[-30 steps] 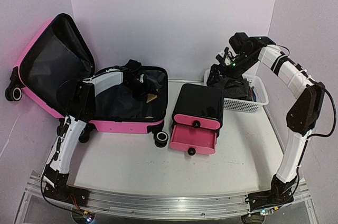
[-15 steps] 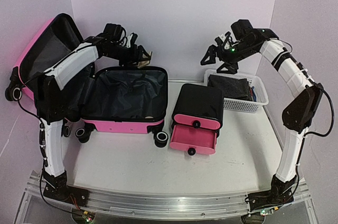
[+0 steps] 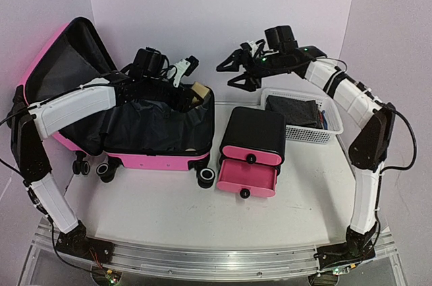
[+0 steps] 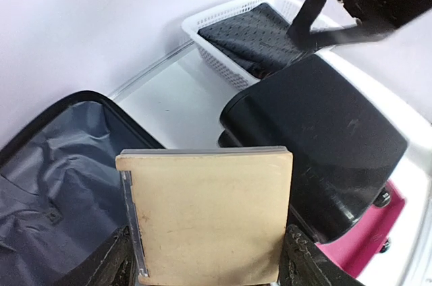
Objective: Open, take out, and arrange the luggage
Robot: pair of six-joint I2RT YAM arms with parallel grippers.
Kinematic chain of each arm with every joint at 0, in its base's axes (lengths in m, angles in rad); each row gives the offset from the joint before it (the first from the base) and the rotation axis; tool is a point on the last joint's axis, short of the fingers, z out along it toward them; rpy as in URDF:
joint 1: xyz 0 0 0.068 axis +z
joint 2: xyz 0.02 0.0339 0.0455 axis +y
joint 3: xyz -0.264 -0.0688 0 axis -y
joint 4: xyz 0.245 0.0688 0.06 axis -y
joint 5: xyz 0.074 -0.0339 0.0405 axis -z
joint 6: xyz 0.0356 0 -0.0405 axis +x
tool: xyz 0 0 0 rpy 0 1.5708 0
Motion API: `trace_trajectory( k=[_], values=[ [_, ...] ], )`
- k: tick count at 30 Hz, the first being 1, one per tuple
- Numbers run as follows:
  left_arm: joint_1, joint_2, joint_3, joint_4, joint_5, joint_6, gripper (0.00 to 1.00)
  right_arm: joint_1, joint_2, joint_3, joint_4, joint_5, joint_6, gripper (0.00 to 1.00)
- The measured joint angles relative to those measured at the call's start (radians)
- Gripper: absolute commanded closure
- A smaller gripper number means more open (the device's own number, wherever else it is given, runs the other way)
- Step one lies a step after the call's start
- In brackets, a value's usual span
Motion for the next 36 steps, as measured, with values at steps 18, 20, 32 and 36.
trace_trajectory(
  k=[18, 20, 32, 36],
  values=[
    [-0.057, -0.076, -0.123, 0.059, -0.101, 0.100, 0.47, 0.135, 0.039, -0.159, 0.143, 0.079, 0.031, 0.53],
    [-0.057, -0.076, -0.123, 0.059, -0.101, 0.100, 0.47, 0.135, 0.039, -0.156, 0.151, 0.069, 0.031, 0.61],
    [-0.058, -0.075, -0.122, 0.060, -0.109, 0.093, 0.48, 0.135, 0.050, -0.147, 0.221, -0.003, 0.105, 0.94],
    [-0.056, -0.076, -0.122, 0.077, -0.119, 0.089, 0.48, 0.129, 0.064, -0.147, 0.264, -0.014, 0.156, 1.00]
  ],
)
